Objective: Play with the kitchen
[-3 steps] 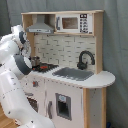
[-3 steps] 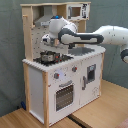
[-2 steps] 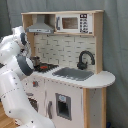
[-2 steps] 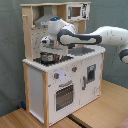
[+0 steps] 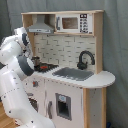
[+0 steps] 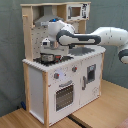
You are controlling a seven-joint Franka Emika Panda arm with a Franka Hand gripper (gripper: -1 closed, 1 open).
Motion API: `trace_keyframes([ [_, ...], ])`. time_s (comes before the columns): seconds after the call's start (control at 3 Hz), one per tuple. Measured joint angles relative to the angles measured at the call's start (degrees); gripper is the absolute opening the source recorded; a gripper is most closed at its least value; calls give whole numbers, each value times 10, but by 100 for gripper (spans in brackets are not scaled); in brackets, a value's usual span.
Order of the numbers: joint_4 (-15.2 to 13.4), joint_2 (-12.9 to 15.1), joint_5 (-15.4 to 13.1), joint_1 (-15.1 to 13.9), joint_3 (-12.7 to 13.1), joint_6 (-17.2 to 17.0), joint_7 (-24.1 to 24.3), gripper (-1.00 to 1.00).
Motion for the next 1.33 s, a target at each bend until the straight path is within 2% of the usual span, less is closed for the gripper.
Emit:
trace_keyframes([
  [0.33,13,0,0,-1,-1,-15,-2,-100],
  [0.67,37,5,-1,-8,-14,-66,-1,-100],
  [1.33,39,47,-24,-7,-24,-170,19,-100],
])
